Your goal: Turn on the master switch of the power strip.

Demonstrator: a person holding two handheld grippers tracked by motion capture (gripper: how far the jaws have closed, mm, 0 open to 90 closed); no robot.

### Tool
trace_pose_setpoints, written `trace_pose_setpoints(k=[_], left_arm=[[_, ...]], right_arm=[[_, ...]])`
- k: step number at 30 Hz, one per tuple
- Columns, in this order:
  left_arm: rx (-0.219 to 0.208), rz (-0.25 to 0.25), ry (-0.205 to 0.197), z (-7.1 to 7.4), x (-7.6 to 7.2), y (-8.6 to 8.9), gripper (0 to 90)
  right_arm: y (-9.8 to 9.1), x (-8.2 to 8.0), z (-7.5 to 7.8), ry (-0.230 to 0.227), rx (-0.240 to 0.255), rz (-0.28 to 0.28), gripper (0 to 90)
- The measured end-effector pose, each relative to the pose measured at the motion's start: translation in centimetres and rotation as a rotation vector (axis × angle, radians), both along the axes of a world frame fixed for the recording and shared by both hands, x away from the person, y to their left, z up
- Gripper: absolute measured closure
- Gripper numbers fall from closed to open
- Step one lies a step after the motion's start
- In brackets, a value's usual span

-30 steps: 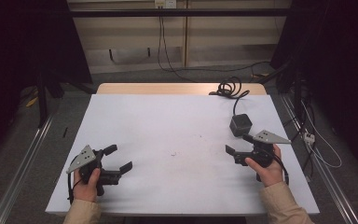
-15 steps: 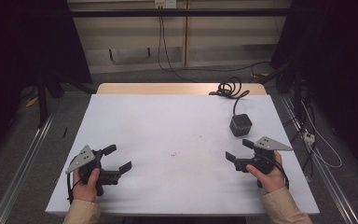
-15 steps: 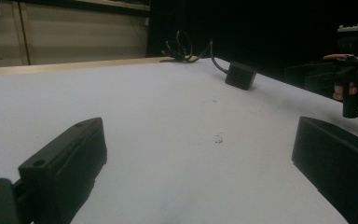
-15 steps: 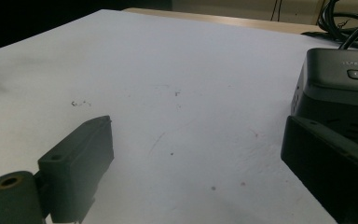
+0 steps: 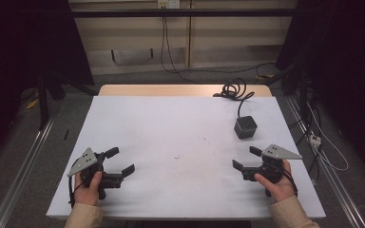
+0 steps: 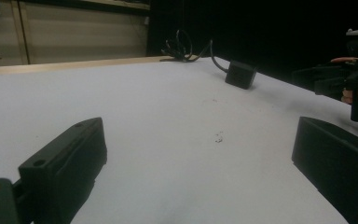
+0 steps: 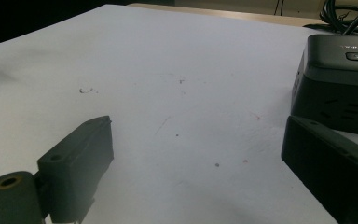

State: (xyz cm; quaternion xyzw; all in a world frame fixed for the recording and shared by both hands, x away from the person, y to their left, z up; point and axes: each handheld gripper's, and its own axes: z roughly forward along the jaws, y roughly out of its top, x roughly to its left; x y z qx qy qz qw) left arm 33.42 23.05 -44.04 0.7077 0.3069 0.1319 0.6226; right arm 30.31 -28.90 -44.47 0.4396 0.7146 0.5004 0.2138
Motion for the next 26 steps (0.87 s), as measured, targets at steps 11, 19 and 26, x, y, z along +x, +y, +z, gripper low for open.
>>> trace_pose_setpoints(k=[11,19,26], left_arm=[[0.001,0.002,0.000,0.0,0.0,0.0,2.7],[0.006,0.006,0.001,0.0,0.0,0.0,2.7],[0.011,0.006,0.004,-0.1,0.0,0.0,2.7]], right_arm=[[-0.3,-0.9,-0.3,0.003,-0.005,0.003,8.5],[-0.8,-1.6,-0.4,0.007,-0.003,0.003,8.0],[-0.9,-1.8,-0.5,0.012,-0.011,0.024,5.1]])
